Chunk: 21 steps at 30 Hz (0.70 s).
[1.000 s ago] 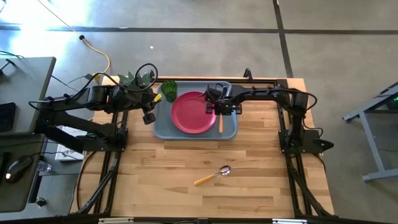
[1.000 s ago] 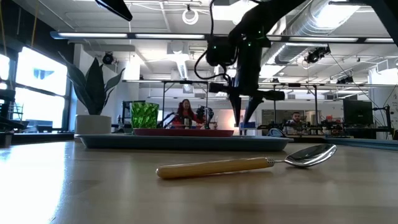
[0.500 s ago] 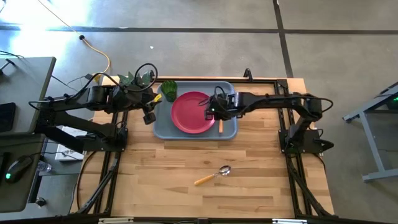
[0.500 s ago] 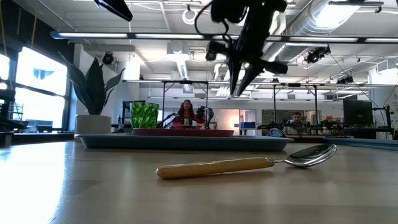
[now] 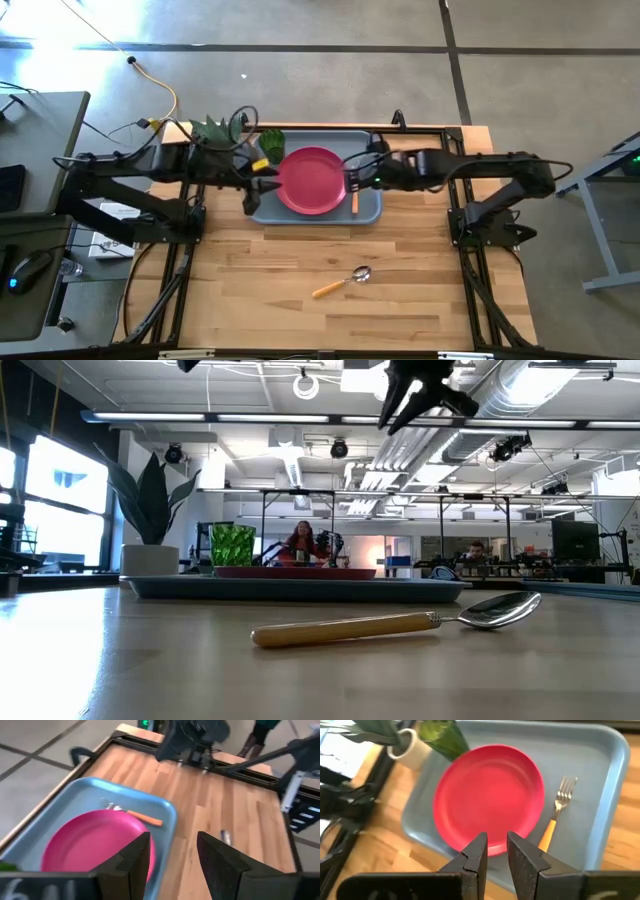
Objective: Pick and place plate/cup/fork/spoon on tray
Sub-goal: Put the orange spoon on the blue tray to the right of the orange fork
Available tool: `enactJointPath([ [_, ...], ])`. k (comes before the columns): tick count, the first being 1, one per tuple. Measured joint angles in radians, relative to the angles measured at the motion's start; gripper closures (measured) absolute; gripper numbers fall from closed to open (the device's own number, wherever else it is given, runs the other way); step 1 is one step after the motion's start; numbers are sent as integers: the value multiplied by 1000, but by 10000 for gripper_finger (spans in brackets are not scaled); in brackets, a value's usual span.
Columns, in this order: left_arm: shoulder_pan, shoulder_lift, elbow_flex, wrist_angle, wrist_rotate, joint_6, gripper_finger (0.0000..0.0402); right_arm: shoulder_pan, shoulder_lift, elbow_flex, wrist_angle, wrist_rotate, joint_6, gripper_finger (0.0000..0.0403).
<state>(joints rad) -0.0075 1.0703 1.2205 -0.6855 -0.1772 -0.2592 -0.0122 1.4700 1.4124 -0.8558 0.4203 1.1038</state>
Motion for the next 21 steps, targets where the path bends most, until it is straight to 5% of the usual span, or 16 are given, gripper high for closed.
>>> enactJointPath([
  [21,-263,289,0,135,-95,-339,247,28,-68,0,-48,-37,-144,339],
])
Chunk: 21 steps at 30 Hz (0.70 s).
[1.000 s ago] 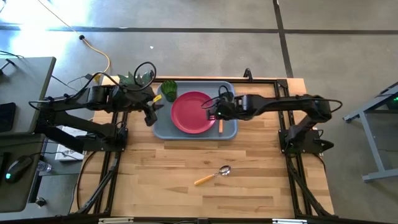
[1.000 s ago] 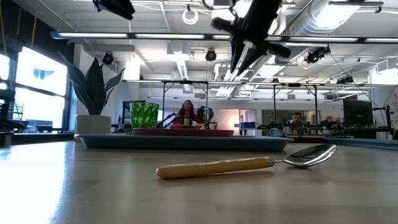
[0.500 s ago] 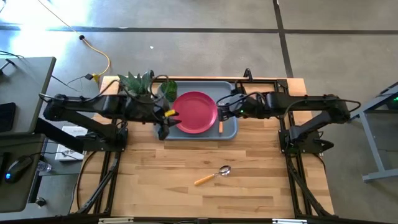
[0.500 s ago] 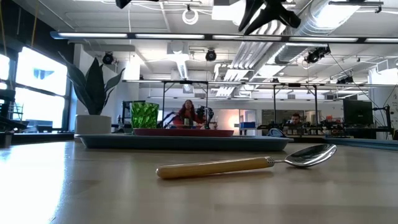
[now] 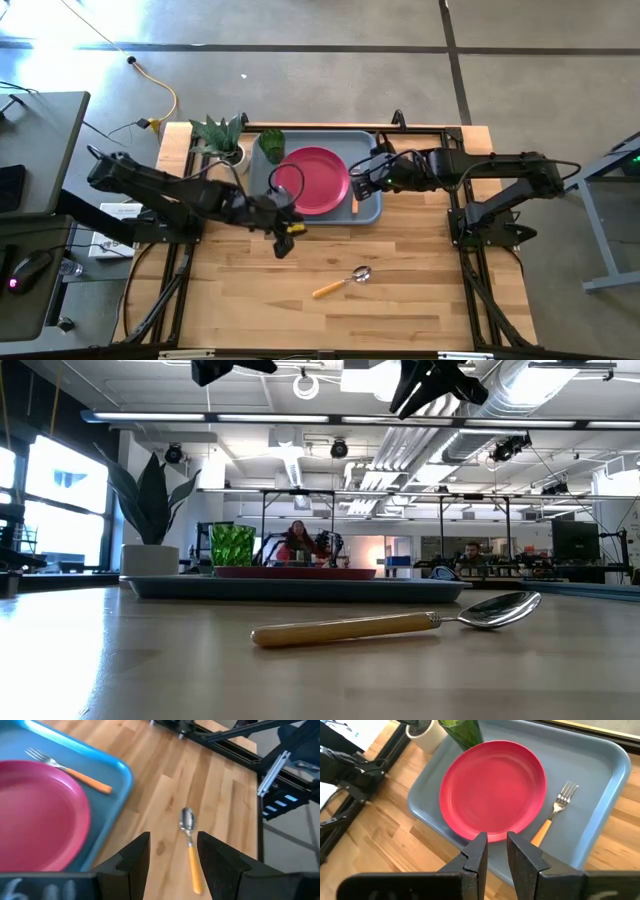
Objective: Pick and place plate/cup/fork/spoon on tray
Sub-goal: Put the orange spoon on the blue tray to the right of the orange fork
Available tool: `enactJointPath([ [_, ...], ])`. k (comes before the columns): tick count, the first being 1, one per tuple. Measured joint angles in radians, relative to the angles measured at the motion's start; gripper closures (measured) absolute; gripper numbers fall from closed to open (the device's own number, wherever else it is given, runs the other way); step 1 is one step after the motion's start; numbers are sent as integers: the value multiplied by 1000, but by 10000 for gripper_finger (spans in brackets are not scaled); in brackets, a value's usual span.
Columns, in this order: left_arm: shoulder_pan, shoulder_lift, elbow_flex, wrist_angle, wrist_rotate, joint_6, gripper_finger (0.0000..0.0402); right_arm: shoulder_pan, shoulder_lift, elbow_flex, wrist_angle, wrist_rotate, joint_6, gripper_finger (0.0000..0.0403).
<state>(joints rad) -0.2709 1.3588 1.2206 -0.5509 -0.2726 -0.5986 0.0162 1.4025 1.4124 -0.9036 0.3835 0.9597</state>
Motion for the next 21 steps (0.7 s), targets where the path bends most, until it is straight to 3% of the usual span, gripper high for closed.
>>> enactJointPath([
  [6,-34,64,0,31,-4,-77,247,0,0,0,2,1,3,339],
  [21,-93,255,0,113,-8,-108,247,0,0,0,-8,5,-26,339],
])
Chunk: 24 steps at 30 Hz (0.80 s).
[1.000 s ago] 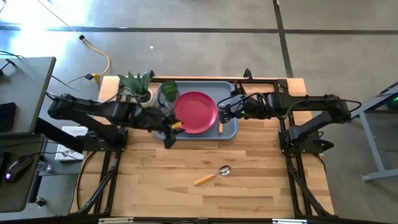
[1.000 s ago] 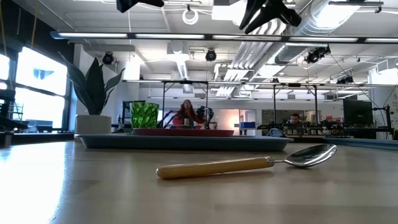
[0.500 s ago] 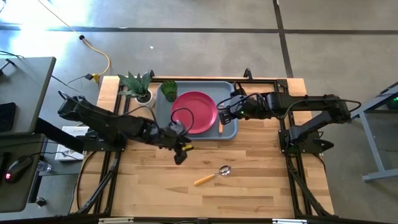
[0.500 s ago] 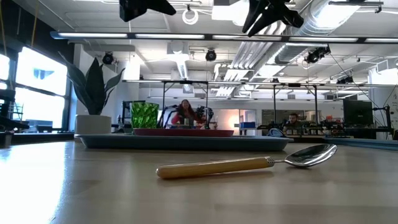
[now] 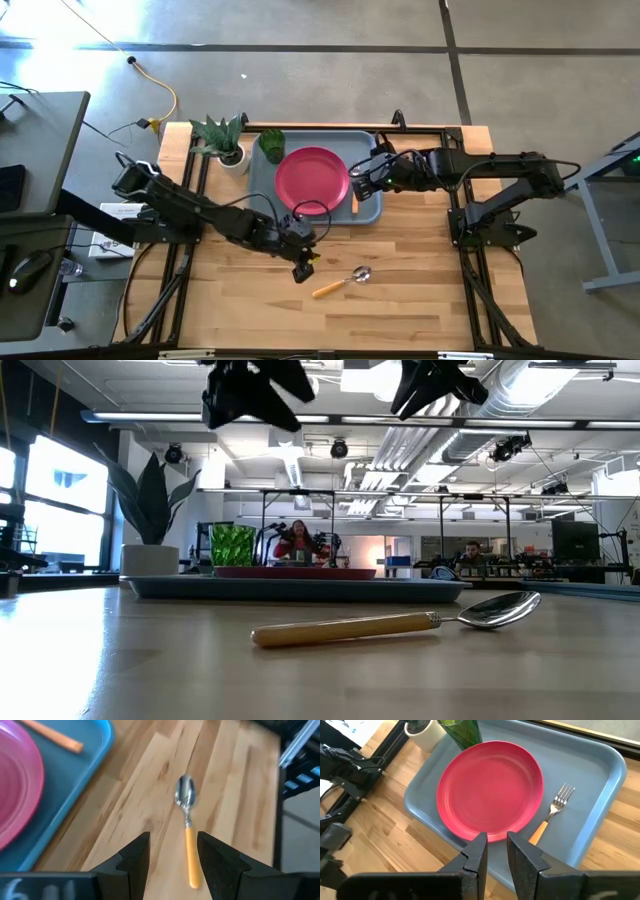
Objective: Pick and place plate/cup/fork/spoon on tray
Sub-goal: Put the orange spoon on the blue tray to the right of the orange fork
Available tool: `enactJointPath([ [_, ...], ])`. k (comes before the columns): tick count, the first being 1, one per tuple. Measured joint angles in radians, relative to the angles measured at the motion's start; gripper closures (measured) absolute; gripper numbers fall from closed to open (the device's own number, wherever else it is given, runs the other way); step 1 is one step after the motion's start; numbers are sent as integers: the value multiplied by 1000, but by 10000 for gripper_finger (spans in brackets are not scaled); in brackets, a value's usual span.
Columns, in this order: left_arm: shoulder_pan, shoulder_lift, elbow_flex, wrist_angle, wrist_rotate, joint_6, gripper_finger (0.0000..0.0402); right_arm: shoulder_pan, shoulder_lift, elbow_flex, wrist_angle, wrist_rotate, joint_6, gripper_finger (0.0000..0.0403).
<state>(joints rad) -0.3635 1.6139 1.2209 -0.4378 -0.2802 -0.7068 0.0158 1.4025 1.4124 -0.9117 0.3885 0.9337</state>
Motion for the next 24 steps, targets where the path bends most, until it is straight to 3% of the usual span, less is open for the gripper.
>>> enactJointPath([
  [11,-18,134,0,21,14,-83,247,0,0,0,-32,0,0,339],
  [15,-18,173,0,55,81,-104,247,0,0,0,-33,4,-1,339],
  [24,-17,195,0,135,117,-126,247,0,1,0,-39,27,-1,339],
])
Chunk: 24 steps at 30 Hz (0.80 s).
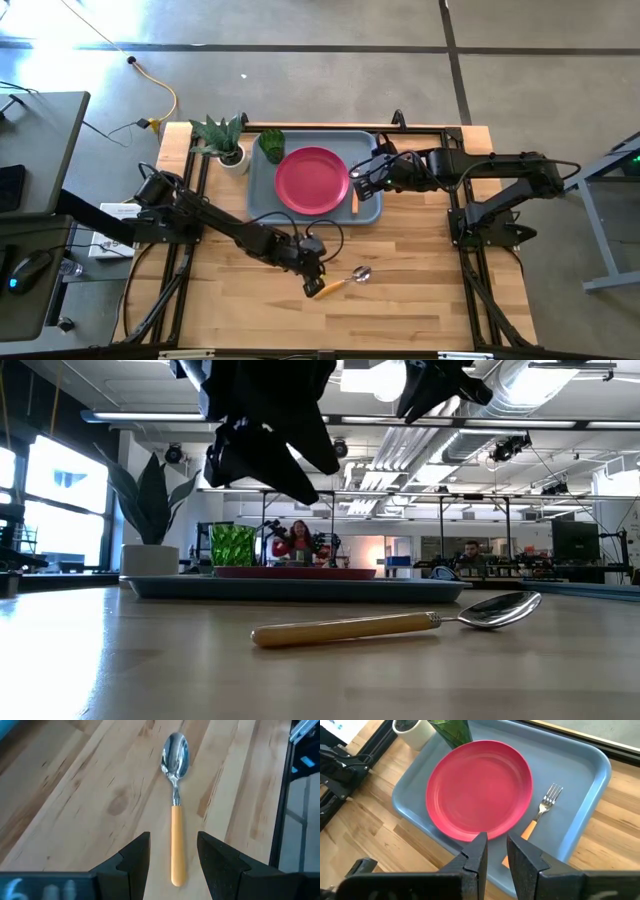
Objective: Pick and place plate/cup/fork/spoon on tray
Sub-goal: Put the orange spoon on the blue tray to the right of the orange fork
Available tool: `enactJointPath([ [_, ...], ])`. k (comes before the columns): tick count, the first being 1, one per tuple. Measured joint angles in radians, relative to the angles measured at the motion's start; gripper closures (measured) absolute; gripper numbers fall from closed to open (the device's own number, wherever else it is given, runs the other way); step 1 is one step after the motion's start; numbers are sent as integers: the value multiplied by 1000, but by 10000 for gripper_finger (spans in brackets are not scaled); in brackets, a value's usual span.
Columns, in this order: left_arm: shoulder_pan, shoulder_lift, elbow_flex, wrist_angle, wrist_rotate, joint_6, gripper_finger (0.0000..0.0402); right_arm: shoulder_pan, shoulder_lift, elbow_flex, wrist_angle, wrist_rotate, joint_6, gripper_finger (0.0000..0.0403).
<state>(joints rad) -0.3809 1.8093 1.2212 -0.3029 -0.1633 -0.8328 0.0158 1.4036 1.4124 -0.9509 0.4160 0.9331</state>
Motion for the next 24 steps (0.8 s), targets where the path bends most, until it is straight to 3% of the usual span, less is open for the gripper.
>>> enactJointPath([
  [14,-9,0,0,10,-97,60,247,0,0,0,-7,9,62,339],
  [24,-48,30,-1,24,-98,59,247,0,0,0,-10,47,140,339],
])
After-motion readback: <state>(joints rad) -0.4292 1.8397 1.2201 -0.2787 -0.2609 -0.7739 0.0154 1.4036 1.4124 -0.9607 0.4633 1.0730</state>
